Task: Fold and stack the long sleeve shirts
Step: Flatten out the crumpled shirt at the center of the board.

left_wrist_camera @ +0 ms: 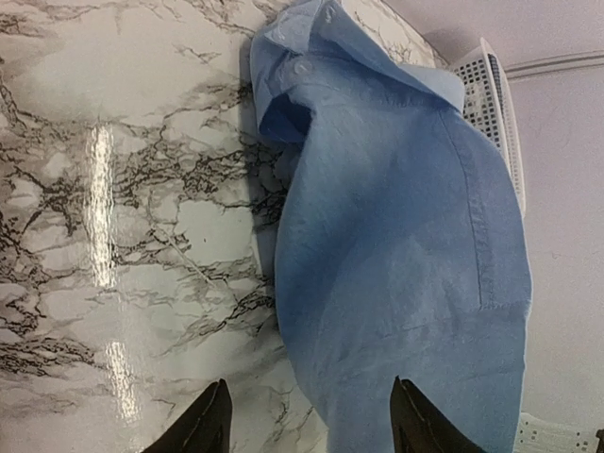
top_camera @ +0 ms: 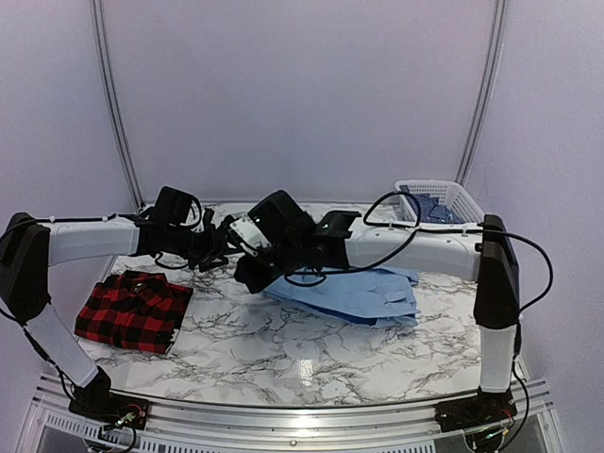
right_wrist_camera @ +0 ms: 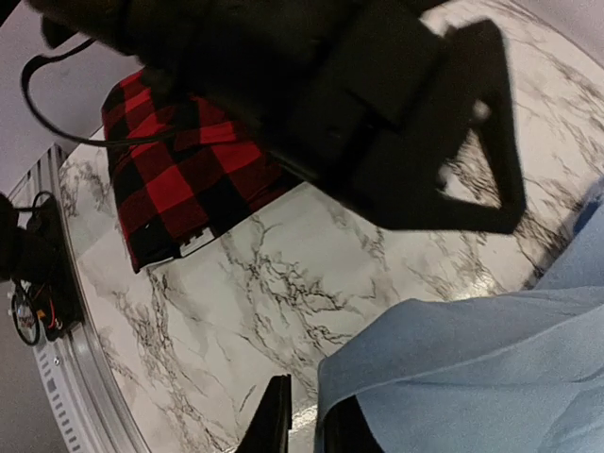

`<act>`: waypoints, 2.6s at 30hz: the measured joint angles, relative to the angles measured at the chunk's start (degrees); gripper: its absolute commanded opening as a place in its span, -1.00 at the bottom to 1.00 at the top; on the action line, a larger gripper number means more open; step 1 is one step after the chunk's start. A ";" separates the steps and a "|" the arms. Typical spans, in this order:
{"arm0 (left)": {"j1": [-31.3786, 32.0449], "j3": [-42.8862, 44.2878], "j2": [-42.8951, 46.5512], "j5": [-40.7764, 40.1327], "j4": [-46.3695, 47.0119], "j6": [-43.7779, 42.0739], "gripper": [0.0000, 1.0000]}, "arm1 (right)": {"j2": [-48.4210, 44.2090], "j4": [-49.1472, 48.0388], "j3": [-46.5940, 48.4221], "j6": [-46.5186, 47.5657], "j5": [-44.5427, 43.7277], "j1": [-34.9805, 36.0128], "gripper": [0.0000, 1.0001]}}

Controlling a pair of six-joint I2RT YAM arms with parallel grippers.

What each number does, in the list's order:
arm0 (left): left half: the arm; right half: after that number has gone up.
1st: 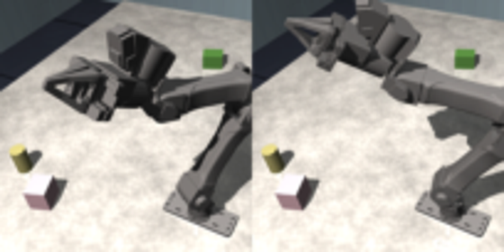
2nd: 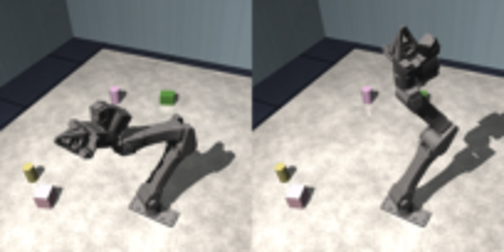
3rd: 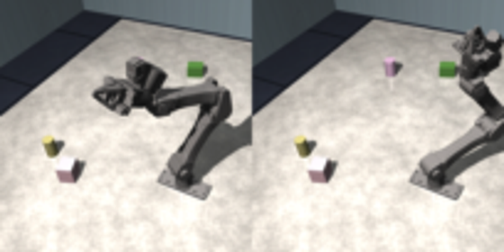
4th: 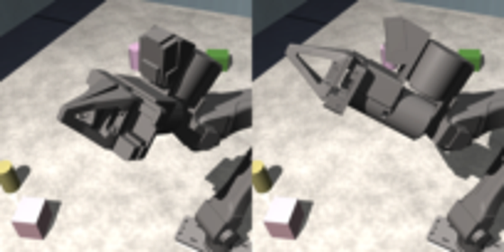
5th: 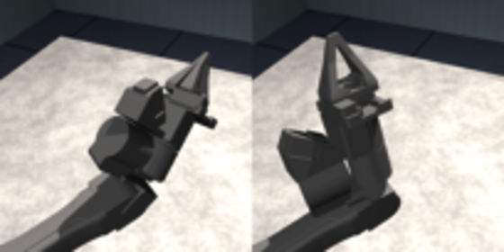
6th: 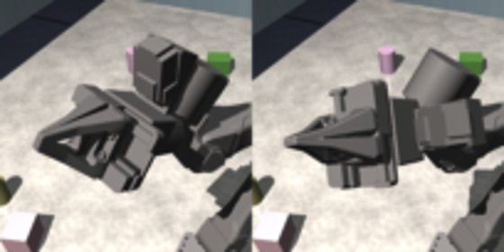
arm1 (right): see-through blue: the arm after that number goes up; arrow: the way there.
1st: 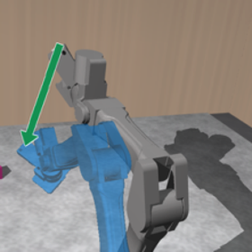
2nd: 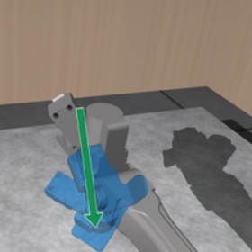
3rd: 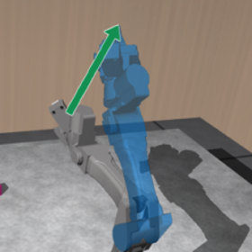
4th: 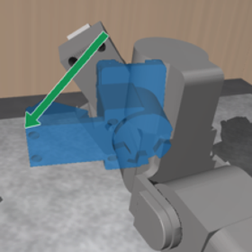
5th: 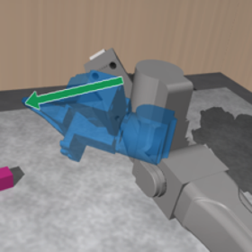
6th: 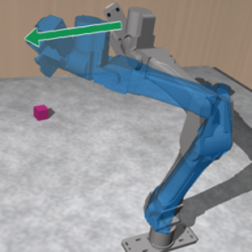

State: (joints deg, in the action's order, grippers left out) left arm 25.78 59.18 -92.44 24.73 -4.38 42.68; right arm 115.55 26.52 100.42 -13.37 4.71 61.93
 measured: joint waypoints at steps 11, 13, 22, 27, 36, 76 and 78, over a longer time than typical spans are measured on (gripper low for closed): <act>-2.69 -9.81 6.75 -0.85 0.70 1.03 0.30 | 2.93 -1.22 1.40 1.79 2.40 2.51 0.45; -2.97 -10.91 7.87 -1.60 0.70 1.31 0.31 | 1.79 -1.18 0.07 2.43 2.25 2.29 0.54; -2.97 -13.57 11.04 -3.28 0.90 1.95 0.37 | -4.59 -0.96 -6.05 4.26 0.70 1.09 0.61; -2.97 -13.62 13.79 -3.19 1.11 1.40 0.45 | -8.02 -1.16 -10.49 4.20 -1.44 -1.86 0.62; 1.60 -13.64 17.92 -4.63 0.81 -2.12 0.54 | -14.14 -2.38 -18.71 3.41 -9.64 -13.20 0.43; 9.18 -7.65 9.62 -22.56 -12.20 -6.62 -1.00 | 2.93 -8.98 -17.84 10.34 -26.67 -28.39 -1.00; 6.10 -7.21 9.60 -22.58 -12.74 -7.69 -1.00 | 1.77 -8.48 -18.49 9.94 -27.63 -28.48 -1.00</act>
State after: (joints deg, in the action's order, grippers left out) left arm 31.88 51.96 -82.85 2.15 -17.12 34.98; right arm 117.32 18.04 81.93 -3.42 -22.92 33.45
